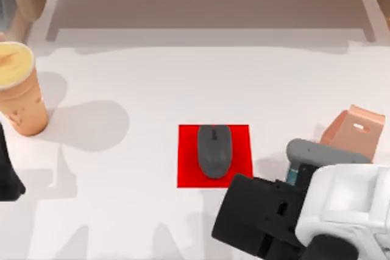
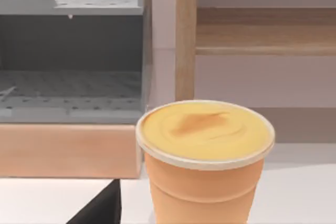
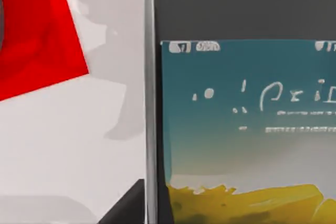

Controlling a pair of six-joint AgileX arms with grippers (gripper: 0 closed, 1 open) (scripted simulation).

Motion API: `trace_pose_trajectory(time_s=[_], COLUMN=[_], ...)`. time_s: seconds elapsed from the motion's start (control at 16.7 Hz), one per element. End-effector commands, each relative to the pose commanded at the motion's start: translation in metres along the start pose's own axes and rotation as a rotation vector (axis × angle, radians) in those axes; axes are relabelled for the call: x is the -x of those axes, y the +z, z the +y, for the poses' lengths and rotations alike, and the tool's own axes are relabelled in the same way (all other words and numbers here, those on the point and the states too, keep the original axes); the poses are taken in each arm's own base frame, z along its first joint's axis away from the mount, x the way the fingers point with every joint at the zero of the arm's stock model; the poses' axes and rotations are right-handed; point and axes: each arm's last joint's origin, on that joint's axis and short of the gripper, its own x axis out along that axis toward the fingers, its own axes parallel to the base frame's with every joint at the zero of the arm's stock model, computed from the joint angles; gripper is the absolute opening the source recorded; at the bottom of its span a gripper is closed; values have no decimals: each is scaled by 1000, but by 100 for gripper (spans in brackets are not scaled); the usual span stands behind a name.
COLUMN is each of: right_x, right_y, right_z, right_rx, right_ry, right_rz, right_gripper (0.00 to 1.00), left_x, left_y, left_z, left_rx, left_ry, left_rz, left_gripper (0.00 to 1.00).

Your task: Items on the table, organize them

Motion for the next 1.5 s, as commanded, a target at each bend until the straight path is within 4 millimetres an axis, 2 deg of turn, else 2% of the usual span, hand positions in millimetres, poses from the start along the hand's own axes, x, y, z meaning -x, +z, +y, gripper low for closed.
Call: trace_pose_trajectory(time_s=[0.36,0.6,1.02,1.32,1.5], right_x=[13,15,18,35,32], right_y=[25,38,39,49,56], right_z=[-14,-20,-19,-17,-16], right_rx=[-68,-97,-97,-94,-97], right_ry=[-62,-100,-89,3,33], right_rz=[-376,-504,-507,-462,-462], right_gripper=[0,0,0,0,0], left_x=[0,0,0,0,0], left_y=[0,0,0,0,0], left_z=[0,0,0,0,0], left_rx=[0,0,0,0,0], left_ry=[0,0,0,0,0], left_rz=[0,0,0,0,0], left_gripper=[100,100,100,100,100])
